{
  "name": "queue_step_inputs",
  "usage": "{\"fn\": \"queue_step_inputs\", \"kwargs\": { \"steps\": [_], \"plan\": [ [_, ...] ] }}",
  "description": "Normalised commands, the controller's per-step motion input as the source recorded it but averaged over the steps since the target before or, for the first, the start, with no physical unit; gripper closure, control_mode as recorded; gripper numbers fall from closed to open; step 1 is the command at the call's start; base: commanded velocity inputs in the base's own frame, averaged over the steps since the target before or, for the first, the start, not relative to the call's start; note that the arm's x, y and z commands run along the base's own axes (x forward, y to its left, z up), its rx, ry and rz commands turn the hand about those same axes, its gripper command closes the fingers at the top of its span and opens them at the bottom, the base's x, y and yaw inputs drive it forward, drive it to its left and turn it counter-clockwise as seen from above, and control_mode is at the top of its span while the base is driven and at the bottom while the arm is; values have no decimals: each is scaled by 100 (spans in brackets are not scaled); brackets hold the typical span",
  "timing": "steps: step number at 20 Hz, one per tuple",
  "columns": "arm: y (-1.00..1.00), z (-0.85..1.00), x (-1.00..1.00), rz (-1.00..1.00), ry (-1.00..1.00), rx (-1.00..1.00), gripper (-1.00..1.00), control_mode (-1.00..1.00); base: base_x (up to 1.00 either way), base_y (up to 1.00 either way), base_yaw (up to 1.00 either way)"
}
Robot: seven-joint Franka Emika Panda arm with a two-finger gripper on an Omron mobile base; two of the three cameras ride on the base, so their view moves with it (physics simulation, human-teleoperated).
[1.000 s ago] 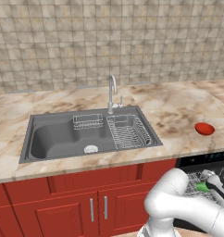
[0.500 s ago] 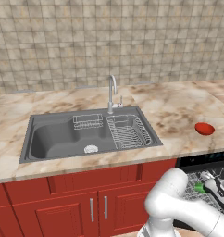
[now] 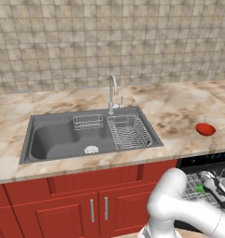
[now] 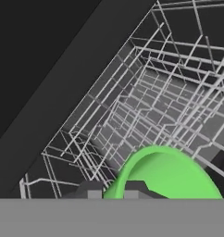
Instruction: Pick up the cup and bowl from the counter, place them in the dishwasher, and close the dishwasher door.
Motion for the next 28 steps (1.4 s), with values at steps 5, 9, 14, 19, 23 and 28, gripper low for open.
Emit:
{"fn": "queue_step_inputs", "kwargs": {
  "steps": [5,9,14,19,23,28],
  "plan": [
    [-12,-22,20,-2,0,0,100,-100,0,0,0],
    [-9,-33,13,-1,0,0,100,-100,0,0,0],
    [-4,-55,0,0,0,0,100,-100,0,0,0],
    [-2,-61,0,0,0,0,100,-100,0,0,0],
    [-1,-66,0,0,0,0,100,-100,0,0,0],
    [0,-66,0,0,0,0,100,-100,0,0,0]
  ]
}}
